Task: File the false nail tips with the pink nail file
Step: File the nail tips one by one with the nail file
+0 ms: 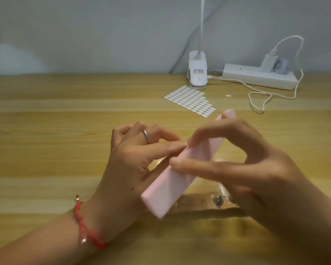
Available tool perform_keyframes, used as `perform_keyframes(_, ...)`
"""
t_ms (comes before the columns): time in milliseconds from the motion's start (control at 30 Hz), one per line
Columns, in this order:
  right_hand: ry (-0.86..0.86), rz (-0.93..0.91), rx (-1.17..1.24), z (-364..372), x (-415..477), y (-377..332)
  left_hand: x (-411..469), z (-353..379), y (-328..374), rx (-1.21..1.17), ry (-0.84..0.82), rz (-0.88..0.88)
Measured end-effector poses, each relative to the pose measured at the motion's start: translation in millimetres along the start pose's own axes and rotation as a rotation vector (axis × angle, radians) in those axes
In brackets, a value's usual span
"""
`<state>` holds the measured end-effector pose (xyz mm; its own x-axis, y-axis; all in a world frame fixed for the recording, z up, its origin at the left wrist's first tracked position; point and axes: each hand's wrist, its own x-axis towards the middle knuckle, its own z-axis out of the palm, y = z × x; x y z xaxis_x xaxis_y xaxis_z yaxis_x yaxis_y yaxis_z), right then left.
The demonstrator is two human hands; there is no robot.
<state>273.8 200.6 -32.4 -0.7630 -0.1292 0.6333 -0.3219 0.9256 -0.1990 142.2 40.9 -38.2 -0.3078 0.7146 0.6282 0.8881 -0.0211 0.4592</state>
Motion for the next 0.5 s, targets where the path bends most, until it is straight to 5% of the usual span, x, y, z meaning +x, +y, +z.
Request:
perform_keyframes(133, 0.031, 0.117, -0.004, -7.0, 5.3, 12.2, -0.3, 0.1, 0.1, -0.074, 0.047, -0.083)
perform_keyframes(267, 0.002, 0.003, 0.029, 0.6, 0.5, 0.6, -0.6, 2.4, -0.4, -0.097, 0.039, -0.082)
perform_keyframes(367, 0.047, 0.167, 0.069, -5.5, 4.8, 16.0, -0.5, 1.5, -0.4, -0.089, 0.075, -0.102)
perform_keyframes(500, -0.011, 0.039, 0.094, 1.5, 1.6, 2.6, -0.8, 1.6, 0.2, -0.100, 0.039, -0.080)
